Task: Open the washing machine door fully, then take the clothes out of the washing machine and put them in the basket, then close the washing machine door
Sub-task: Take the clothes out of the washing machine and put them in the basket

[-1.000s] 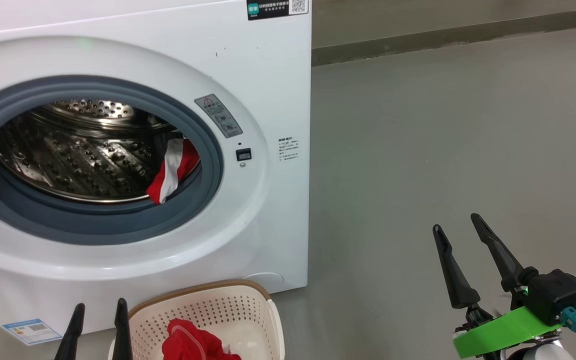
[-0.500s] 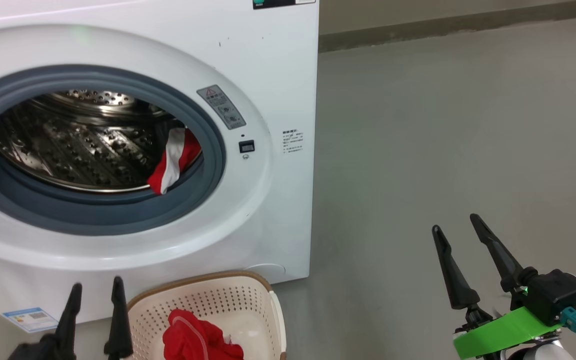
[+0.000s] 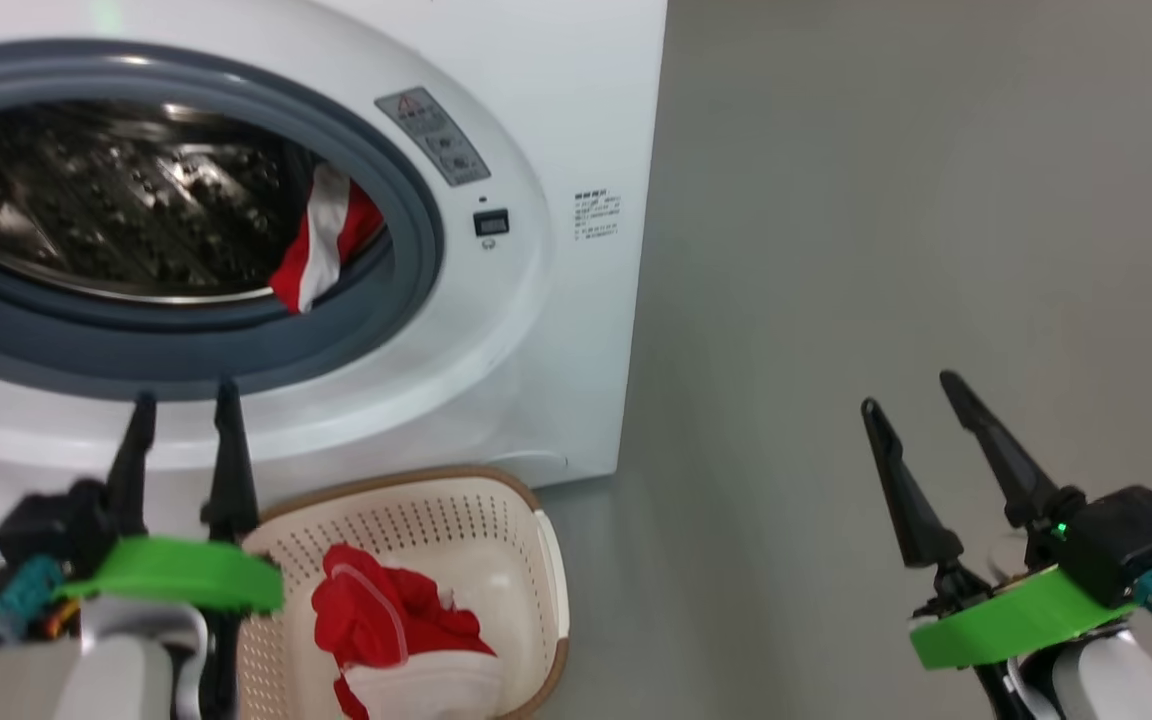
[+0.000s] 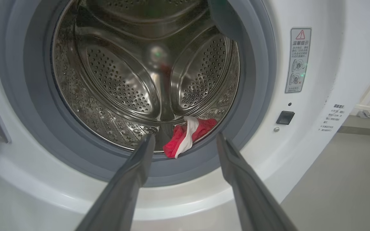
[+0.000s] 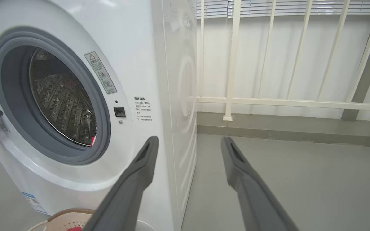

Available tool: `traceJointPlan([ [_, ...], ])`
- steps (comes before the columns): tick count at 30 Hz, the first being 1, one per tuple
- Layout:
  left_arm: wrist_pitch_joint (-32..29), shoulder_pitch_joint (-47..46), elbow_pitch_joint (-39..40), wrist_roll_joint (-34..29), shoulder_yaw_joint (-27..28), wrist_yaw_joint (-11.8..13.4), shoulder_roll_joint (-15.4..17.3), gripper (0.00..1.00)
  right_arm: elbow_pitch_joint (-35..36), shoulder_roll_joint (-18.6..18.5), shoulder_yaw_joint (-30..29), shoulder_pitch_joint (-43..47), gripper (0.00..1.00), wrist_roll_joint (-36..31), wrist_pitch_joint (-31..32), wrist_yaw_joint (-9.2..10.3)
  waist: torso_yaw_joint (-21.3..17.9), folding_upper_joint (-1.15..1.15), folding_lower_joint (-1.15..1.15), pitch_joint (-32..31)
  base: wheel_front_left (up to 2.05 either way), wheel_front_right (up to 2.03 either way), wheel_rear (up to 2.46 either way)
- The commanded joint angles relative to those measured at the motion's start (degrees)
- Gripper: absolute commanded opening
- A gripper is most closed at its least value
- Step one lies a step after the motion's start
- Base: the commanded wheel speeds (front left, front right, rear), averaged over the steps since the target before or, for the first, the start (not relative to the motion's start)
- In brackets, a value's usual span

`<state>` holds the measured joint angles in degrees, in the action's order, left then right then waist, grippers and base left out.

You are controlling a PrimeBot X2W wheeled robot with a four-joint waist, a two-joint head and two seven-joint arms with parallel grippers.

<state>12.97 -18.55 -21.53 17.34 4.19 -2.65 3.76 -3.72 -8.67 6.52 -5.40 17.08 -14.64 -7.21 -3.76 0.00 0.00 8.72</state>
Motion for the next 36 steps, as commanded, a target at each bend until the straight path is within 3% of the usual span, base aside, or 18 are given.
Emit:
traceJointPlan([
  [1, 0.8, -4.1, -0.3, 0.3, 1.7, -0.6, 1.7, 1.00, 1.9, -1.0, 1.1, -2.2, 1.00, 0.4, -0.4, -0.28, 0.3, 0.00, 0.00, 4.7, 0.00, 0.00, 0.00],
  [14, 1.9, -23.4, -13.6, 0.5, 1.4, -2.0, 3.3, 1.00, 3.1, -2.4, 1.4, -7.1, 1.00, 0.5, -0.4, -0.28, 0.9, 0.00, 0.00, 14.5, 0.00, 0.00, 0.00],
  [30, 2.0, -42.1, -27.4, 1.6, 1.4, -4.0, 2.6, 1.00, 4.1, -3.4, 2.3, -10.9, 1.00, 0.7, -0.4, -0.28, 1.4, 0.00, 0.00, 22.3, 0.00, 0.00, 0.00],
  [36, 2.0, -44.8, -31.6, -1.9, -3.6, -4.6, 5.1, 1.00, 4.2, -3.4, 2.4, -11.4, 1.00, 0.8, -0.4, -0.28, 1.6, 0.00, 0.00, 22.8, 0.00, 0.00, 0.00],
])
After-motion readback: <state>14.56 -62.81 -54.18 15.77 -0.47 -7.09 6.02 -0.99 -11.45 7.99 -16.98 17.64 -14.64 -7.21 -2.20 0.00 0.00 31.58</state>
